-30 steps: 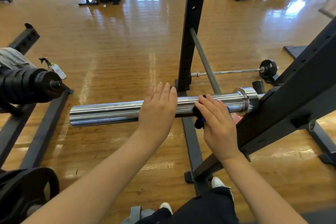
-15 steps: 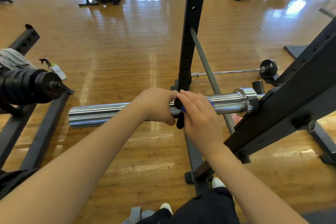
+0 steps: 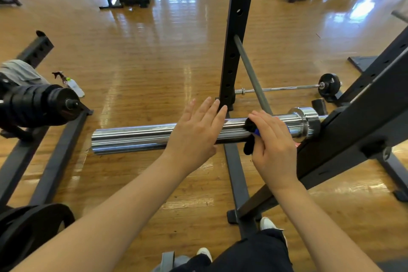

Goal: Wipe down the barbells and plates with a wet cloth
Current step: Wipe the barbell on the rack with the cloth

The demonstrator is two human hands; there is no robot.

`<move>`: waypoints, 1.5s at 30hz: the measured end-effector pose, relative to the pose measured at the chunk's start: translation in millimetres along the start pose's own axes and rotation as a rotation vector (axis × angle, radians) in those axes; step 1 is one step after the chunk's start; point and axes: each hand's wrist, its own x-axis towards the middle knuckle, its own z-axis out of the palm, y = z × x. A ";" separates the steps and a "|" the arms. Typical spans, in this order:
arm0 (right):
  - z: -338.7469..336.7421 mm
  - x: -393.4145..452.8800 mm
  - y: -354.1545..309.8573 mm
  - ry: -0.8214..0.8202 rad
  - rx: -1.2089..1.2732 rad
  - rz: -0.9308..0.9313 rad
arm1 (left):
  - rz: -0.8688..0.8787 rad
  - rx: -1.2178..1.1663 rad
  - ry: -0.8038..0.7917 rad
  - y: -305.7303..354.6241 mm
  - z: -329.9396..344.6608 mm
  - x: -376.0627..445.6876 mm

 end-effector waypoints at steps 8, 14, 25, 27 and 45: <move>-12.3 31.1 -16.6 0.029 0.175 0.342 | -0.053 -0.113 -0.100 -1.8 -1.5 4.4; 12.5 13.7 -42.1 -0.043 -0.009 0.010 | -0.065 -0.115 -0.117 -2.2 -4.7 5.0; -5.9 3.5 -1.1 0.028 -0.063 0.058 | -0.001 -0.110 -0.267 -7.8 -10.2 15.0; 6.5 -4.8 -16.4 0.001 -0.029 -0.009 | -0.042 -0.319 -0.401 -15.8 -18.0 26.5; 0.7 -12.1 14.9 0.079 -0.068 -0.011 | -0.092 0.023 0.045 9.0 8.5 4.4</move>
